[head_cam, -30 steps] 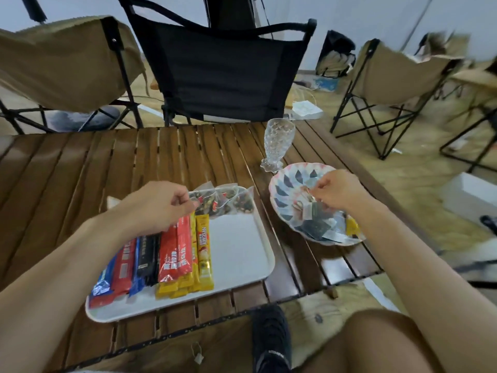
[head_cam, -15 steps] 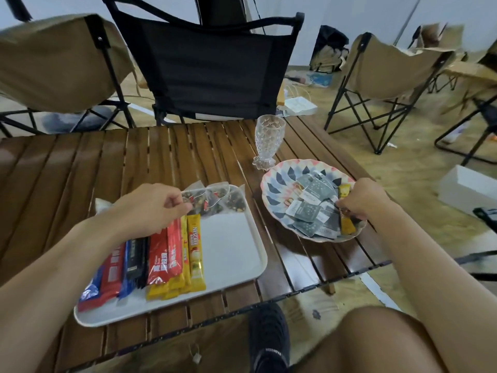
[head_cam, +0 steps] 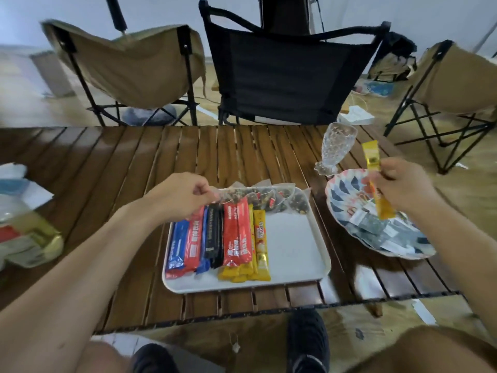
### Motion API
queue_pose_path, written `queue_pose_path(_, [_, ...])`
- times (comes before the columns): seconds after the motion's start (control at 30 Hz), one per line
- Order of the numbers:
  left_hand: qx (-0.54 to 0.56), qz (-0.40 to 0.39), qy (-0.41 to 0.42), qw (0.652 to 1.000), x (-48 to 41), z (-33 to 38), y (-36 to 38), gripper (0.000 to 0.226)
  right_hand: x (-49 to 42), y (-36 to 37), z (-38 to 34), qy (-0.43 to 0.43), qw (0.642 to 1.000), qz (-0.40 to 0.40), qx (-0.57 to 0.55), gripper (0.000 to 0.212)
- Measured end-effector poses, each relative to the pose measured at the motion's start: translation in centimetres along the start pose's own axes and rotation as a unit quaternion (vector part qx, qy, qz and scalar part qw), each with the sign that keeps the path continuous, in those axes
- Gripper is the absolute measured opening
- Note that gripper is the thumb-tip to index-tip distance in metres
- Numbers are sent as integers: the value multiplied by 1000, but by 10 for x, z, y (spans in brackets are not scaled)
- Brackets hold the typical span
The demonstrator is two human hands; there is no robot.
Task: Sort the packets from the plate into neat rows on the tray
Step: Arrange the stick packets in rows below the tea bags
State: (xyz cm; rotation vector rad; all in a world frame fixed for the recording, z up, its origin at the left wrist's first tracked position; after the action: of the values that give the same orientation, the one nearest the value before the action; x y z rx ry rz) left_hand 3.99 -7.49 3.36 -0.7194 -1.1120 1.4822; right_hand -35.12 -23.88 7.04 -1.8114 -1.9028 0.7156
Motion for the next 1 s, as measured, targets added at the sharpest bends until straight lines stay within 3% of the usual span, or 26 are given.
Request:
queue_pose_path(0.17, [-4, 3, -16, 1000, 8, -22, -3, 27, 46, 86, -56, 33, 965, -189, -180, 12])
queue_pose_path(0.3, [11, 9, -17, 1000, 14, -33, -7, 28, 75, 144, -78, 35, 947, -284, -148, 15])
queue_pose_path(0.4, [25, 13, -17, 999, 17, -41, -8, 26, 83, 172, -79, 66, 944, -295, -136, 23])
queue_pose_path(0.47, [31, 15, -15, 999, 18, -43, -8, 25, 87, 185, -82, 44, 952, -294, -69, 29])
queue_pose_path(0.57, [38, 15, -8, 999, 19, -43, -9, 22, 89, 196, -92, 4, 960, -278, 25, 20])
queue_pose_path(0.7, [39, 10, -2, 999, 19, -44, -9, 22, 90, 202, -100, -14, 961, -273, 49, 16])
queue_pose_path(1.0, [53, 8, -2, 999, 19, -44, -7, 22, 93, 209, -108, -96, 955, -248, 133, 28])
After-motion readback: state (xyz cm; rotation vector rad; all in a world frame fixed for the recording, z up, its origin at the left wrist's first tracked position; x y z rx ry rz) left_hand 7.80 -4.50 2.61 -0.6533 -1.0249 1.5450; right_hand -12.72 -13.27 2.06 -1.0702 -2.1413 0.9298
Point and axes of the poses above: each hand's wrist, its own x-axis away from the middle knuckle, its own y-axis out of the palm, z = x × y, the point moved 6 cm from there along -x, towards the middle knuckle, and after that the axes turned 10 degrees about -x, right-handed, at the moved point
